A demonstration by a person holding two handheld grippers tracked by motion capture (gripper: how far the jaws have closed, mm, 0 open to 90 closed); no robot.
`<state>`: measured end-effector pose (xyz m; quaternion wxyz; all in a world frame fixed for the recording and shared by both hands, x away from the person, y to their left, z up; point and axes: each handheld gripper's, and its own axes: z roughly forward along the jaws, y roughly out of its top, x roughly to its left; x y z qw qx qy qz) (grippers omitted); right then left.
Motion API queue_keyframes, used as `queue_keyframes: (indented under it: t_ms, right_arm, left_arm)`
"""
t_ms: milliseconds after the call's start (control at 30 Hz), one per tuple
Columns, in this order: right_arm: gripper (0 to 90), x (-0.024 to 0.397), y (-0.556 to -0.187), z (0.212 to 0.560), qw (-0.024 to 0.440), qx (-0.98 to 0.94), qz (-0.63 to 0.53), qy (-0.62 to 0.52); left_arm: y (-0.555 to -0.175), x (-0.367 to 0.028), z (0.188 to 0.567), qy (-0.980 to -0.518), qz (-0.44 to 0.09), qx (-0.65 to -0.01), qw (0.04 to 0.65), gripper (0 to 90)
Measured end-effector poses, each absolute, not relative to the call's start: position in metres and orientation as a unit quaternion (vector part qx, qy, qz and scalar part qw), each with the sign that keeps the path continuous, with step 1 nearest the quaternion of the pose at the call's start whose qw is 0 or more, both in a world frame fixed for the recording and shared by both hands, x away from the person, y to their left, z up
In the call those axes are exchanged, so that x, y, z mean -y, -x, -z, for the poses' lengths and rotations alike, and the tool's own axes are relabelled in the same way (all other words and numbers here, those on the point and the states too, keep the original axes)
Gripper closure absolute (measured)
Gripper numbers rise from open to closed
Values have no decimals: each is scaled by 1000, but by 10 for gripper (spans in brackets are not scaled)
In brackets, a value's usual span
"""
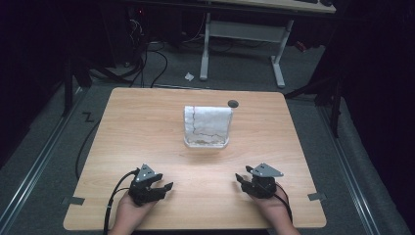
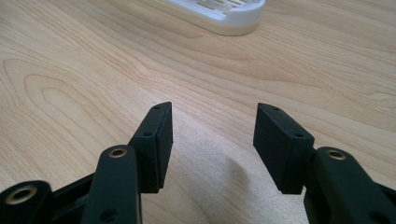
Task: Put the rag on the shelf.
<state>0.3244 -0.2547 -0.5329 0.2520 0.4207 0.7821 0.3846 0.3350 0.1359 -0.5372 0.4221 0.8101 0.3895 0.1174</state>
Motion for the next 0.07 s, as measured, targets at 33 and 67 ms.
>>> queue_keyframes:
  t_ms: [33,67]
  right_arm:
    - [476,255,-324,533,252,-782,-385,-421]
    - [475,255,-324,533,252,-781,-385,-422]
  left_arm:
    - [-335,-136,537,-810,-117,-389,422,432]
    - [-336,-136,537,-808,-116,-393,423,432]
